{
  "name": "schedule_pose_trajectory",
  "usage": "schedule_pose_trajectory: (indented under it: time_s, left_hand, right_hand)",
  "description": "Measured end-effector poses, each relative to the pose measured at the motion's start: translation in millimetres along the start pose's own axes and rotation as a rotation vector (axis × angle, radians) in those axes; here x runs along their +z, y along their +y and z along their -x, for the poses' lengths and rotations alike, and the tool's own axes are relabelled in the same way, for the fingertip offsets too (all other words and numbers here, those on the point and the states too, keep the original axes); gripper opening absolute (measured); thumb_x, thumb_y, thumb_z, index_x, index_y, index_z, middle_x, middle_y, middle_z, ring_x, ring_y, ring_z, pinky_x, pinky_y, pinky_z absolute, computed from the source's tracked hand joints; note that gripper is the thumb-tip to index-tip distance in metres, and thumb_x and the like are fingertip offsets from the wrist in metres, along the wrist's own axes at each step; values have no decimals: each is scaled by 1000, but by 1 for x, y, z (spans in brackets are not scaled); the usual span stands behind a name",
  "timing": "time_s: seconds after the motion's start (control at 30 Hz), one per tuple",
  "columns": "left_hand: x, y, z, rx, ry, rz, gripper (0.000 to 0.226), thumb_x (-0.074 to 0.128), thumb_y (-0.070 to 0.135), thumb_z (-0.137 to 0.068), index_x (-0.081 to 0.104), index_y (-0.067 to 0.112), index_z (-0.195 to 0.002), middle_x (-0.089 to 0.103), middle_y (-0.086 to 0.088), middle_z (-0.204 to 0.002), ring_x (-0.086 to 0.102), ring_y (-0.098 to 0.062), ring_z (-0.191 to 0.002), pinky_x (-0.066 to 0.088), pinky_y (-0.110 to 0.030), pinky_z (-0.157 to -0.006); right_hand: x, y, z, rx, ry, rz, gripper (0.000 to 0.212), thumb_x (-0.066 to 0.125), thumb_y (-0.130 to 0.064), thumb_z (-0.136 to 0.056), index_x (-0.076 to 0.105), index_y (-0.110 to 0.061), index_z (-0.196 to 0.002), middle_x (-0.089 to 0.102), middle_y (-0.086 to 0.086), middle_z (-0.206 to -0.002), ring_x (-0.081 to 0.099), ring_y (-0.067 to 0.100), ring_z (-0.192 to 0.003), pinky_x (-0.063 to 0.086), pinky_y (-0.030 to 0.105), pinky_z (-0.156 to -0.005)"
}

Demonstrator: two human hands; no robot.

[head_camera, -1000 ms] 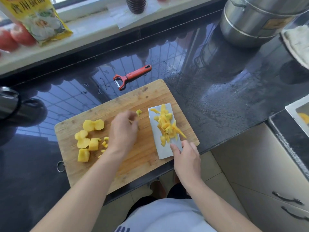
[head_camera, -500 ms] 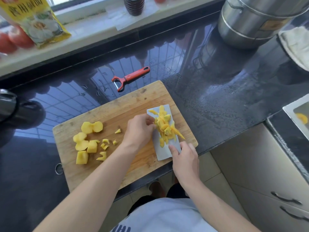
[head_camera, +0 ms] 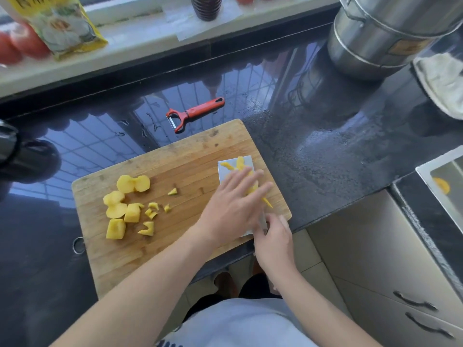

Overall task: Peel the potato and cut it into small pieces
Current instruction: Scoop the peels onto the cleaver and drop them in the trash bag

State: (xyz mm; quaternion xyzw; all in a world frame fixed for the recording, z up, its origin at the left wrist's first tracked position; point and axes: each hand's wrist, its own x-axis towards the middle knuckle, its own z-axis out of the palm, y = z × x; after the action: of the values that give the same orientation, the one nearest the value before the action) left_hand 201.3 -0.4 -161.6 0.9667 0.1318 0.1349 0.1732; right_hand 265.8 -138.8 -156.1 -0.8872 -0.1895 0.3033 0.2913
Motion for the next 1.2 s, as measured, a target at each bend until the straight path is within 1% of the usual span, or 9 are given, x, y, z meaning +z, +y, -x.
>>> schedule_pose_trajectory:
  time_s: [0.1,0.27,0.4,0.5,0.63,0.77,0.87,1.07,1.2]
  left_hand:
    - [3,-7,-17,287,-89,-117,39,50,33,-106,65,21,-139,58,-7,-150,44,-32,-149,25,-51,-127]
    - [-1,-33,-10,424,-239,-177,40,42,33,-111,67,15,-137,64,-4,-145,47,-27,-147,21,-51,-129]
    - [-7,-35,-11,463,-177,-103,35,48,29,-110,72,12,-128,67,-5,-141,48,-28,-147,28,-53,-126]
    - [-14,-32,-4,284,31,7,28,57,24,-104,74,9,-121,70,-7,-134,53,-32,-142,34,-56,-122]
    - [-12,-3,13,-268,302,266,50,54,32,-97,59,6,-139,53,-14,-147,40,-35,-148,30,-62,-120]
    - [13,27,-9,-619,82,139,79,44,59,-94,28,25,-163,15,-12,-171,5,-36,-161,6,-58,-130]
    - [26,25,-27,-690,14,123,84,34,67,-93,18,27,-166,4,-12,-175,-5,-35,-161,-2,-52,-130]
    - [19,39,-37,-713,95,166,80,31,58,-96,33,12,-162,25,-15,-171,8,-33,-161,3,-49,-131]
    - [-6,63,-36,-743,214,162,76,38,51,-98,36,8,-160,28,-15,-169,13,-32,-161,9,-47,-132]
  right_hand:
    - [1,3,0,5,12,-48,18,50,-37,-97,53,-27,-82,49,-9,-93,60,25,-80,55,49,-71]
    - [3,3,1,37,13,-50,38,36,-62,-82,52,-28,-81,46,-12,-92,62,25,-76,57,49,-67]
    - [2,4,-2,16,13,-52,22,51,-44,-96,53,-26,-83,46,-10,-91,61,26,-77,56,49,-70]
    - [2,6,-4,22,2,-70,22,52,-45,-96,54,-28,-83,46,-11,-91,62,25,-75,57,49,-68]
    - [2,11,-4,34,-34,-107,15,49,-39,-90,56,-28,-83,45,-15,-93,62,23,-79,58,49,-69]
    - [3,18,-6,41,-36,-183,13,49,-36,-94,59,-33,-88,51,-17,-96,65,23,-82,58,51,-73]
    - [1,17,-10,71,-9,-195,16,51,-35,-98,60,-38,-86,63,-7,-85,64,24,-80,57,52,-74]
    - [-16,7,-7,52,-35,-236,19,47,-36,-92,64,-31,-83,64,0,-67,62,33,-72,56,56,-68]
    - [-46,-3,5,-54,-91,-193,23,44,-39,-90,62,-28,-82,63,2,-69,60,31,-69,56,54,-67]
